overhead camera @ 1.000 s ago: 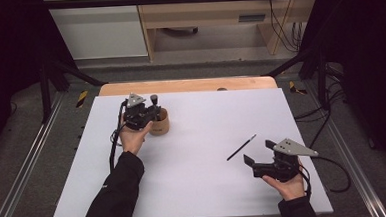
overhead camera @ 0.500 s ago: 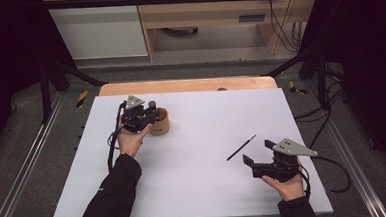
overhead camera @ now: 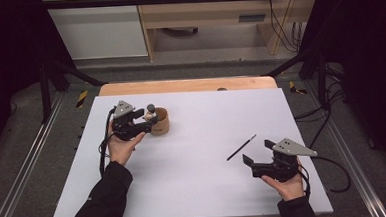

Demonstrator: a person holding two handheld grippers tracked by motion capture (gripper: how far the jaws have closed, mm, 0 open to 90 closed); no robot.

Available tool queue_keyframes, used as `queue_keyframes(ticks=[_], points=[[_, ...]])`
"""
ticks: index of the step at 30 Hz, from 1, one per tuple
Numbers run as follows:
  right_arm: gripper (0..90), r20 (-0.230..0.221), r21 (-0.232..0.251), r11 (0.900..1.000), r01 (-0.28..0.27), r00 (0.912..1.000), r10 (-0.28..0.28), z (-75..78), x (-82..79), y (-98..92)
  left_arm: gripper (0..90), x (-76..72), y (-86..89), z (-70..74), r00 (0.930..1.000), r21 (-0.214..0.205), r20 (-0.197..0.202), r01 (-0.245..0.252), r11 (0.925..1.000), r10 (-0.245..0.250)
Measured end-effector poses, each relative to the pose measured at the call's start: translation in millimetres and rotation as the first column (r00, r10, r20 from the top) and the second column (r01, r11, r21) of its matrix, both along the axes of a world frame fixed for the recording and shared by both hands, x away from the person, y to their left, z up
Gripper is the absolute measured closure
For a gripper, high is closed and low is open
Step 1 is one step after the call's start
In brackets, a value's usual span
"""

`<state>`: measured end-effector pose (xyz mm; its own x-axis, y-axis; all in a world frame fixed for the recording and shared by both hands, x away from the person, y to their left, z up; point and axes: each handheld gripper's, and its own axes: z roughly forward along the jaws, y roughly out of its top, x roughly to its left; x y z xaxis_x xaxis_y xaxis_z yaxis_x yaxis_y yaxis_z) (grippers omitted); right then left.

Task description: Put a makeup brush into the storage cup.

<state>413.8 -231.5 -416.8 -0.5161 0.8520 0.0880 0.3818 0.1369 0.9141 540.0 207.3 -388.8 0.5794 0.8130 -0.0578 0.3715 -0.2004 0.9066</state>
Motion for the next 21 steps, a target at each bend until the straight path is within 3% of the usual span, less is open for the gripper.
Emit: queue_keyframes(ticks=[6,15,21], points=[[6.6,0.008,0.004,1.0000,-0.005,1.0000,0.005,3.2,-1.3,1.6,25.1,-16.0,6.0,2.7,0.9996,-0.032,0.004,0.027,0.9991,-0.026],[6.6,0.009,0.007,1.0000,0.000,1.0000,0.000,4.8,-1.4,2.7,18.9,-46.5,17.3,3.3,0.9980,-0.038,0.038,0.052,0.9979,-0.051],[6.6,0.009,0.006,1.0000,0.003,1.0000,-0.003,5.1,-1.2,1.2,17.2,-65.0,26.3,-0.8,0.9976,-0.032,0.039,0.058,0.9978,-0.057]])
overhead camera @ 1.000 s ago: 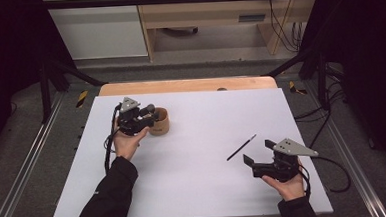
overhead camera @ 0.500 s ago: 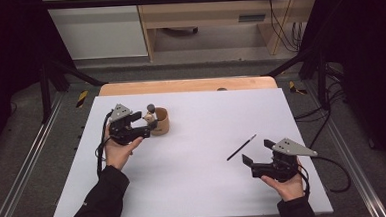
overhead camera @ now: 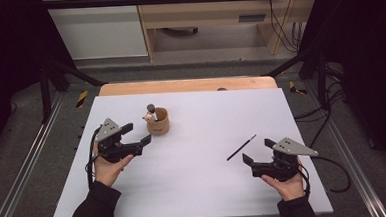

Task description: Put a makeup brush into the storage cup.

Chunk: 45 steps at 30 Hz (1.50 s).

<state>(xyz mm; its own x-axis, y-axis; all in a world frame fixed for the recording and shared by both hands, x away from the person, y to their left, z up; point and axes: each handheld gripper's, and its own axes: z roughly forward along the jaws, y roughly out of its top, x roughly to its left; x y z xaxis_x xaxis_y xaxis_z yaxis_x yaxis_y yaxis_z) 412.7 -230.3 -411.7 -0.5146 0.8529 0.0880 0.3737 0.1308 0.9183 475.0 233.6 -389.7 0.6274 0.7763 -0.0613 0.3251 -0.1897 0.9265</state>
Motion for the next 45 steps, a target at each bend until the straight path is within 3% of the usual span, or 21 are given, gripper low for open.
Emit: queue_keyframes(ticks=[6,15,27,45], points=[[6.6,-0.002,0.001,1.0000,0.007,1.0000,-0.007,-0.7,0.6,-1.4,15.6,-16.4,7.1,-3.6,1.0000,-0.021,0.007,0.004,0.9998,-0.004],[6.4,-0.002,-0.002,0.9999,0.010,0.9999,-0.010,-0.6,0.9,-3.0,13.2,-36.9,18.7,-12.7,0.9999,-0.002,0.011,-0.009,1.0000,0.009],[6.2,0.001,0.003,0.9998,0.019,0.9998,-0.019,-0.4,1.0,-5.3,12.6,-48.8,36.8,-16.9,0.9997,-0.037,0.004,-0.023,0.9991,0.023],[6.1,0.004,-0.004,0.9996,0.027,0.9996,-0.027,0.9,0.6,-6.1,12.3,-57.8,51.4,-26.2,0.9992,-0.033,-0.004,-0.040,0.9987,0.040]])
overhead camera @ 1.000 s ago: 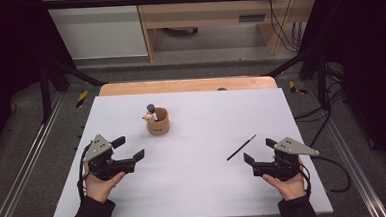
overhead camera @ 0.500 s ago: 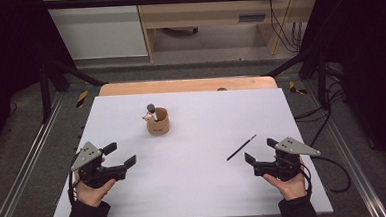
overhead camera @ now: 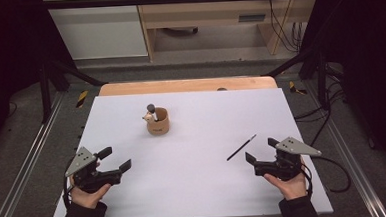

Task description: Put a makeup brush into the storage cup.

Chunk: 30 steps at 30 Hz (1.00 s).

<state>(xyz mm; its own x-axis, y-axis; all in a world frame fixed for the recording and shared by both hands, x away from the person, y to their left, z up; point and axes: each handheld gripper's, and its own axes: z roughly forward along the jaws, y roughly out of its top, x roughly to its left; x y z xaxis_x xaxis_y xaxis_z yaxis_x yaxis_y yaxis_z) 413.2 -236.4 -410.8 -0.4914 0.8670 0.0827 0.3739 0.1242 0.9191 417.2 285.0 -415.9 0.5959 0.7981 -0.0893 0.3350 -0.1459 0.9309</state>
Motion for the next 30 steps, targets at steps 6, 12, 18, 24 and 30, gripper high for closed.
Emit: queue_keyframes(ticks=[6,12,18,24,30], points=[[6.1,0.005,0.004,1.0000,-0.002,1.0000,0.002,1.7,-1.5,0.4,12.0,0.9,-2.0,-3.2,1.0000,0.006,-0.009,0.003,1.0000,-0.003],[6.1,-0.005,0.000,1.0000,0.007,1.0000,-0.007,0.2,0.0,-1.4,11.7,0.9,0.3,-5.7,0.9999,0.004,-0.011,0.007,1.0000,-0.006],[6.2,-0.008,0.001,1.0000,0.009,0.9999,-0.009,-0.6,0.1,-1.0,11.7,1.2,5.5,-6.9,0.9999,0.007,-0.010,0.006,1.0000,-0.006],[7.1,-0.024,-0.006,0.9997,0.025,0.9994,-0.025,-2.5,2.7,1.3,11.8,4.7,5.5,-9.4,0.9998,0.018,-0.018,0.005,0.9998,-0.005],[7.6,-0.056,-0.038,0.9984,0.042,0.9975,-0.044,-6.2,12.0,10.5,11.9,5.5,4.0,-10.7,0.9998,0.017,-0.020,0.004,0.9998,-0.004]])
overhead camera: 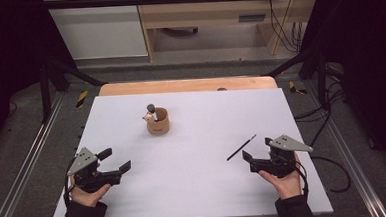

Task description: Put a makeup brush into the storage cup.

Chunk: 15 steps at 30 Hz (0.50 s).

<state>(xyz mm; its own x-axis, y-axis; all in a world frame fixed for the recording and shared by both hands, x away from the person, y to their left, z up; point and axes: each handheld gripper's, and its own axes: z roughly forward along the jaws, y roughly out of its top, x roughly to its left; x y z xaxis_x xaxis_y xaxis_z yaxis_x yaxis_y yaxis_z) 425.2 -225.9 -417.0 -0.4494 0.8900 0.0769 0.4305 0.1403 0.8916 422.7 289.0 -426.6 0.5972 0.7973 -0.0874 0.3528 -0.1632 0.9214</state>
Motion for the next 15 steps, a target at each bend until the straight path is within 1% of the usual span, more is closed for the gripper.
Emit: queue_keyframes(ticks=[4,7,9,15], points=[[8.4,-0.023,-0.005,0.9999,0.015,0.9996,-0.016,-3.6,8.4,4.1,11.9,1.0,-0.7,-1.6,1.0000,0.010,-0.007,0.004,0.9999,-0.004],[8.9,-0.043,-0.006,0.9993,0.038,0.9983,-0.038,-6.0,14.6,6.0,11.9,1.1,-2.0,-2.0,1.0000,0.010,-0.007,0.005,0.9999,-0.005],[9.1,-0.055,-0.016,0.9984,0.055,0.9969,-0.056,-7.5,18.9,7.5,11.9,1.2,-2.3,-2.0,1.0000,0.014,-0.006,0.006,0.9999,-0.006],[9.3,-0.084,-0.031,0.9969,0.072,0.9937,-0.074,-14.2,30.3,11.2,12.3,1.5,-2.6,-2.6,0.9999,0.017,-0.008,0.010,0.9998,-0.010]])
